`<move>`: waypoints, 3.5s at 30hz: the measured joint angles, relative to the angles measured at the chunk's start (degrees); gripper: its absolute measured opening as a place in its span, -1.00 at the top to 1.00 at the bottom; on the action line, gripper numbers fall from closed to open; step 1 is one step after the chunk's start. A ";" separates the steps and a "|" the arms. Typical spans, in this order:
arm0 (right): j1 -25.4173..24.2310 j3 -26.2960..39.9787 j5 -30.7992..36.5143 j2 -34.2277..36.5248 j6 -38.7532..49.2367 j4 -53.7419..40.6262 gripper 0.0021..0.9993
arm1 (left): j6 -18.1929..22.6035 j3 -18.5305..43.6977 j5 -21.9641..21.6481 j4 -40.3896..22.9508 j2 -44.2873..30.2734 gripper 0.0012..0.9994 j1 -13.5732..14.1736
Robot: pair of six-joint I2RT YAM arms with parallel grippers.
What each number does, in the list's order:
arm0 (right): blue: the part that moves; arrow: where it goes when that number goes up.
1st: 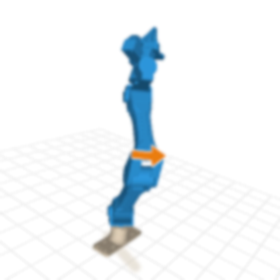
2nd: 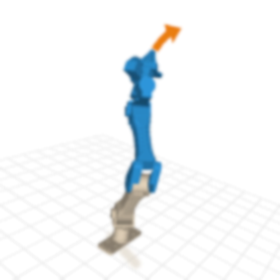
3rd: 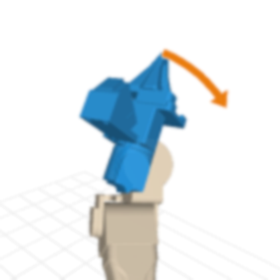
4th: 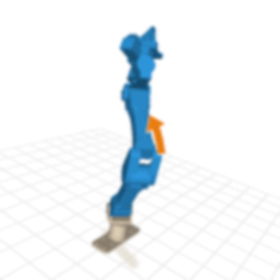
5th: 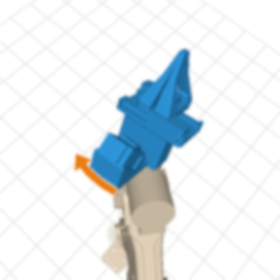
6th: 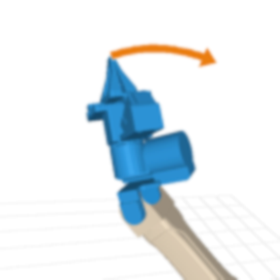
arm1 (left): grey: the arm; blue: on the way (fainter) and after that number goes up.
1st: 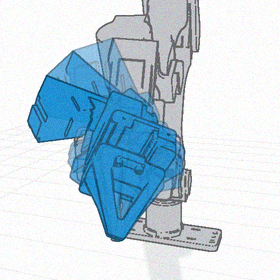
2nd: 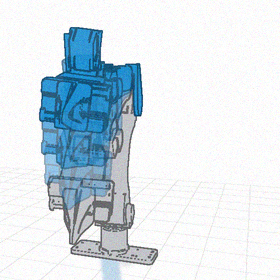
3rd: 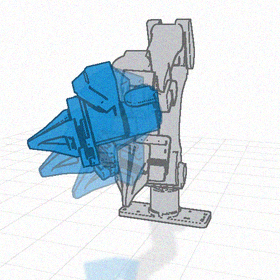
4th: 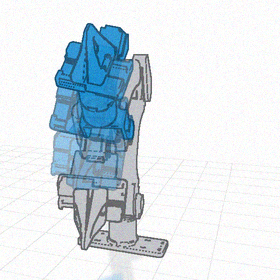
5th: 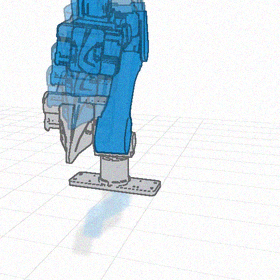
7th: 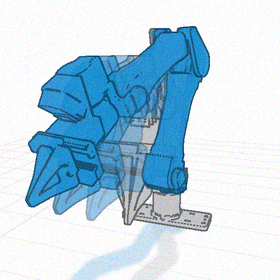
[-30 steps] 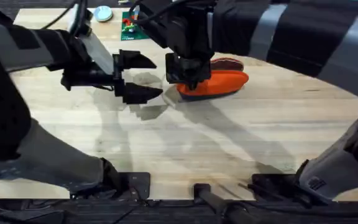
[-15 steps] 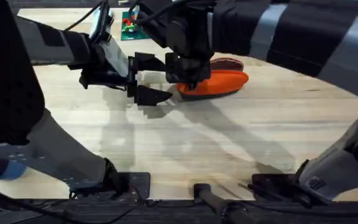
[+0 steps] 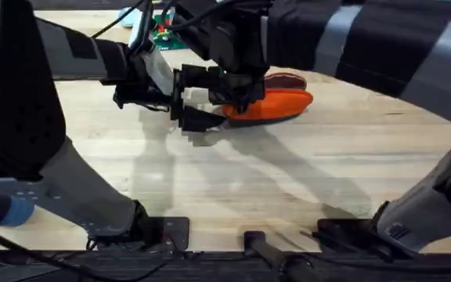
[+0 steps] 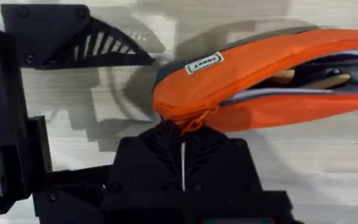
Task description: Unzip the bag, pick up the pens from the table one at a time and place them inside, then zip the bag closed.
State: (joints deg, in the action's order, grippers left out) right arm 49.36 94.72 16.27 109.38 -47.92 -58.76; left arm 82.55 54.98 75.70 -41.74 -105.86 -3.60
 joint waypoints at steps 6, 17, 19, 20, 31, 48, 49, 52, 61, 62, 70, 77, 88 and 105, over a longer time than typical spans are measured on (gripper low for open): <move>0.02 0.00 -0.02 -0.02 0.02 0.07 0.94 | -1.25 -0.02 0.22 2.45 -0.81 -0.85 0.45; 0.07 0.28 -0.20 -0.02 0.02 0.21 0.94 | -3.31 -0.11 1.72 5.17 -3.85 -0.83 2.03; 0.11 0.39 -0.20 -0.02 0.16 0.20 0.94 | -3.34 -0.11 1.87 5.44 -3.85 -0.82 2.03; 0.11 0.39 -0.20 -0.02 0.22 0.20 0.94 | -3.35 -0.11 1.96 5.55 -3.85 -0.82 2.03; 0.11 0.61 -0.17 -0.02 0.39 0.17 0.94 | -3.59 -0.11 2.53 7.48 -3.85 -0.72 2.03; 0.11 0.70 -0.03 -0.02 0.40 0.12 0.94 | -5.33 -0.11 2.49 11.56 -3.85 -0.63 4.08; 0.11 0.70 -0.04 0.00 0.40 0.07 0.94 | -5.78 -0.11 2.47 11.92 -3.85 -0.61 4.35; 0.11 0.72 -0.02 -0.02 0.39 0.02 0.94 | -6.67 -0.11 2.42 12.02 -3.85 -0.56 4.70; 0.09 0.72 0.36 -0.01 0.42 0.02 0.94 | -8.45 -0.13 1.72 12.17 -3.85 0.77 4.48; 0.09 0.72 0.40 -0.02 0.39 0.00 0.94 | -8.57 -0.13 1.60 12.22 -3.85 0.87 4.48; 0.11 0.72 0.42 -0.02 0.43 -0.29 0.94 | -9.12 -0.13 1.42 12.22 -3.85 0.91 4.48; 0.11 0.76 0.44 -0.02 3.51 -1.09 0.94 | -9.50 -0.13 1.40 12.21 -3.85 0.91 4.48; 0.00 0.81 0.42 -0.02 7.70 -3.43 0.94 | -9.53 -0.13 1.40 12.20 -3.85 0.91 4.48; -2.30 0.83 0.13 -0.01 4.46 -5.28 0.94 | -11.43 -0.13 1.04 12.21 -3.85 0.92 4.48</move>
State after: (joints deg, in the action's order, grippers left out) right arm 47.06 95.55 16.40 109.37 -43.46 -64.04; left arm 71.11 54.85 76.74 -29.53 -109.71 0.89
